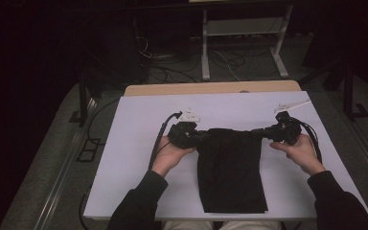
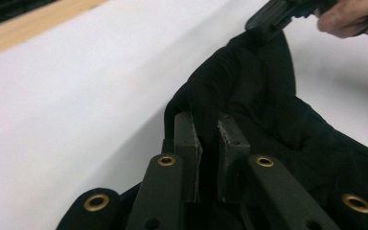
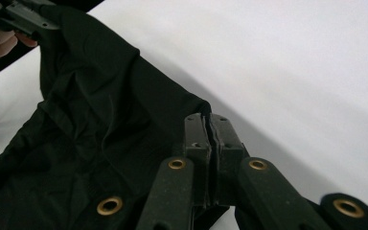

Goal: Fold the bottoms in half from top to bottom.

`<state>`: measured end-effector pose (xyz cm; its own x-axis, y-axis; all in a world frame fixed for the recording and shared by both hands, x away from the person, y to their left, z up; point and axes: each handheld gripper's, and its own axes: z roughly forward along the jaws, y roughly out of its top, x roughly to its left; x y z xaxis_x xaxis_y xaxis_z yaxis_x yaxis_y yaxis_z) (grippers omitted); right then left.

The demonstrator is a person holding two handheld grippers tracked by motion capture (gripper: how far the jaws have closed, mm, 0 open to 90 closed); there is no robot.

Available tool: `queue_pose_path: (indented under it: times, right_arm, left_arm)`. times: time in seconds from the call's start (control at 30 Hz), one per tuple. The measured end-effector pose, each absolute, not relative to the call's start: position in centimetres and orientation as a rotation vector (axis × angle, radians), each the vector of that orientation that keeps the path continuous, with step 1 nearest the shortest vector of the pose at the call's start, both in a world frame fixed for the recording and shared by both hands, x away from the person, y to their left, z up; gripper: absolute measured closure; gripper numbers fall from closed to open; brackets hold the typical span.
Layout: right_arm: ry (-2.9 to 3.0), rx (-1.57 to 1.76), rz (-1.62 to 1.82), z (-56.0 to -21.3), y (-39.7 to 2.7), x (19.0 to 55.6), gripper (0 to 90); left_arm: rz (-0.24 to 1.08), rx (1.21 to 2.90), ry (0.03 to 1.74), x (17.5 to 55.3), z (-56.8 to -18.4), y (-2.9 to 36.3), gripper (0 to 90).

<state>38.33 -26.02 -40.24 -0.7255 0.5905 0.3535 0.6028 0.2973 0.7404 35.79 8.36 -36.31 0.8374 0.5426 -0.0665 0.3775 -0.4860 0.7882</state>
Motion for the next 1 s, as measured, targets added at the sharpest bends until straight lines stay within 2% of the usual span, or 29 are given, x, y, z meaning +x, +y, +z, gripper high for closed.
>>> queue_pose_path:
  times: [1.0]
  right_arm:
    - [-2.621,-1.197,-1.373,-36.0,-19.7,46.5,85.7]
  left_arm:
    - [0.340,2.093,0.800,42.8,-35.1,13.3,80.9]
